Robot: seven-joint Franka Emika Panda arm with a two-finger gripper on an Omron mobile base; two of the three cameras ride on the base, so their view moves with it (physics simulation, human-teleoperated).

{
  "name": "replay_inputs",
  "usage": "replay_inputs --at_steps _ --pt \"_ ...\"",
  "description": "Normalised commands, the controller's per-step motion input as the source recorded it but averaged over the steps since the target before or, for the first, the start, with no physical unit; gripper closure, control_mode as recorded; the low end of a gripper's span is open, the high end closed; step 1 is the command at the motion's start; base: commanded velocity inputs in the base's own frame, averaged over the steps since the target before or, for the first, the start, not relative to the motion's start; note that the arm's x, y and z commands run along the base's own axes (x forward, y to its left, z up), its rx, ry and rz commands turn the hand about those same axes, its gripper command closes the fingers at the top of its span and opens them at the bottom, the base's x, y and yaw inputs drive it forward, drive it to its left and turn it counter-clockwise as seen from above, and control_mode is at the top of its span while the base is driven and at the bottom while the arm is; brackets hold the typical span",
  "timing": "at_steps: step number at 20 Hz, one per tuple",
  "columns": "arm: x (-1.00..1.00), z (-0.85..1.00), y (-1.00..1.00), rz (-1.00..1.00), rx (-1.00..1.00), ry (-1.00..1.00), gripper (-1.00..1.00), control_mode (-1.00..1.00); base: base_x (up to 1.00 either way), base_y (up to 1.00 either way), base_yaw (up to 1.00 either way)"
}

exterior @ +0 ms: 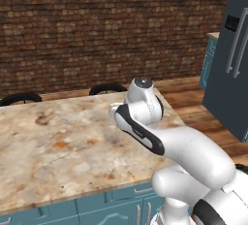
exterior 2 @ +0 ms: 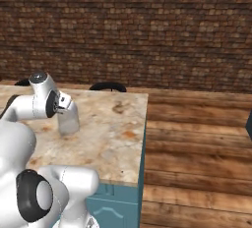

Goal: Pick the glass cup and strainer and place them in the sink. Then turn on the water.

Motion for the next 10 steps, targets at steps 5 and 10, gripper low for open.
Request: replay_inputs --at_steps 5,10 --pt "-0.01 0.62 -0.18 0.15 0.00 -0.05 1.00 -1.00 0.00 0.00 0.00" --pt "-0.01 0.28 -0.09 0.21 -0.06 -0.03 1.00 -1.00 0.00 0.00 0.00"
